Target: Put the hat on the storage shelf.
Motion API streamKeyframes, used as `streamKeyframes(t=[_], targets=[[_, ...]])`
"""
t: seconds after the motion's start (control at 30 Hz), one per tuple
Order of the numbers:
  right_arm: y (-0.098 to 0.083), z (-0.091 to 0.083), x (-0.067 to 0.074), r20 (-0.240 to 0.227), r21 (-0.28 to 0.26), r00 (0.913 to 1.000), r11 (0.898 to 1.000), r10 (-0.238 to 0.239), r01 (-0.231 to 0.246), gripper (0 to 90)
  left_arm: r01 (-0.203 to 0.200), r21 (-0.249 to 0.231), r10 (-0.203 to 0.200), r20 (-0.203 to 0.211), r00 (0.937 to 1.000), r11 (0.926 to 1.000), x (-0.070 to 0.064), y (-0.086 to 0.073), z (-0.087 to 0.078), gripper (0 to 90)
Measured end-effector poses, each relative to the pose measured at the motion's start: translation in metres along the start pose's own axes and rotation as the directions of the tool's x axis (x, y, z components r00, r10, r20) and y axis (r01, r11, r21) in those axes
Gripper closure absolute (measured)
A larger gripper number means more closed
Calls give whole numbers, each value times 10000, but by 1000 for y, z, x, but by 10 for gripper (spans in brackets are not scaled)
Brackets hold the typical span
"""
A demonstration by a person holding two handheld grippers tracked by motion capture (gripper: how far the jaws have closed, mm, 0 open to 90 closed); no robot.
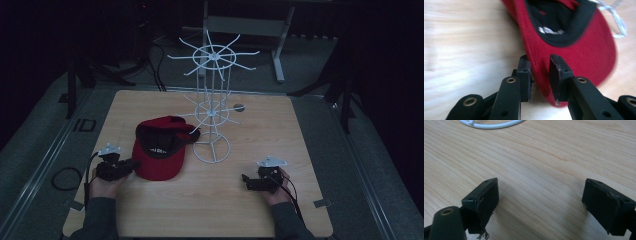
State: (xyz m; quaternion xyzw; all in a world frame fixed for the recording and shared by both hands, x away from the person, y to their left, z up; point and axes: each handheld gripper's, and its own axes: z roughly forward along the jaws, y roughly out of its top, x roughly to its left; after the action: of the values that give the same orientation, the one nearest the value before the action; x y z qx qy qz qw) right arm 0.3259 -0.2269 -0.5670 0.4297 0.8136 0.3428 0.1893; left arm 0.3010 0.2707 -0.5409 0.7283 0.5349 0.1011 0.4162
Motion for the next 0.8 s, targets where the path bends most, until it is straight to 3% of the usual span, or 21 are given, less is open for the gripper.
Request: streamKeyframes(t=[0.03,0.1,0.23,0.33,0.43,0.67,0.8], targets=[[0,0,0,0,0,10000,10000,0,0,137,0,0,0,0,10000,10000,0,0,0,718],[0,0,0,1,1,10000,10000,4,-4,137,-216,376,196,516,9985,9991,-5,0,7,699],[0,0,0,1,-1,10000,10000,2,-2,137,-252,734,207,604,9980,9970,-8,3,18,631],[0,0,0,2,1,10000,10000,4,-4,137,-23,770,-52,968,9953,9970,-8,7,30,614],[0,0,0,-2,1,10000,10000,3,-3,137,61,984,-211,1512,9883,9951,-8,10,43,600],[0,0,0,0,0,10000,10000,3,-3,137,-517,1320,297,1633,9861,9899,-19,18,55,578],[0,0,0,-1,-1,10000,10000,5,-5,137,-780,1392,540,1689,9842,9872,-25,21,56,618]])
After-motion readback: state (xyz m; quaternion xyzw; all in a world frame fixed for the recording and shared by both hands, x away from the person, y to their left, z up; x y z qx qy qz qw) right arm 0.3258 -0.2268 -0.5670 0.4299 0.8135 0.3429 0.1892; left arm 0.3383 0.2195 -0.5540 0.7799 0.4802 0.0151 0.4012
